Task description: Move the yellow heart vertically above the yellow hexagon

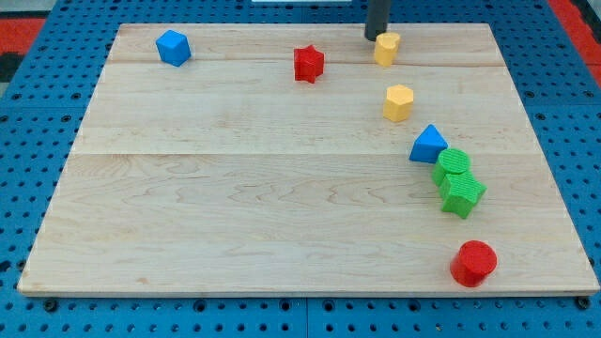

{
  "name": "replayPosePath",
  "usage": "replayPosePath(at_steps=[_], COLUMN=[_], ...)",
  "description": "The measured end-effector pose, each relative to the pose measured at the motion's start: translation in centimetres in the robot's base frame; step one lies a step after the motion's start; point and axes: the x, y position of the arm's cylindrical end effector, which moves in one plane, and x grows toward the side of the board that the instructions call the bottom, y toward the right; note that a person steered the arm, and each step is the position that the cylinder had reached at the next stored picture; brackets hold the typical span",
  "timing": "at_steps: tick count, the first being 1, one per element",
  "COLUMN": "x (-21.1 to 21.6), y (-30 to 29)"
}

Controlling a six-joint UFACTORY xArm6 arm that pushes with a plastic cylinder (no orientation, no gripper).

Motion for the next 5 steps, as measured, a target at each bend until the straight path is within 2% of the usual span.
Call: replayPosePath(at_steps=[1, 4, 5], x=[1.7, 1.1, -0.9], y=[-0.6, -0.6, 0.9])
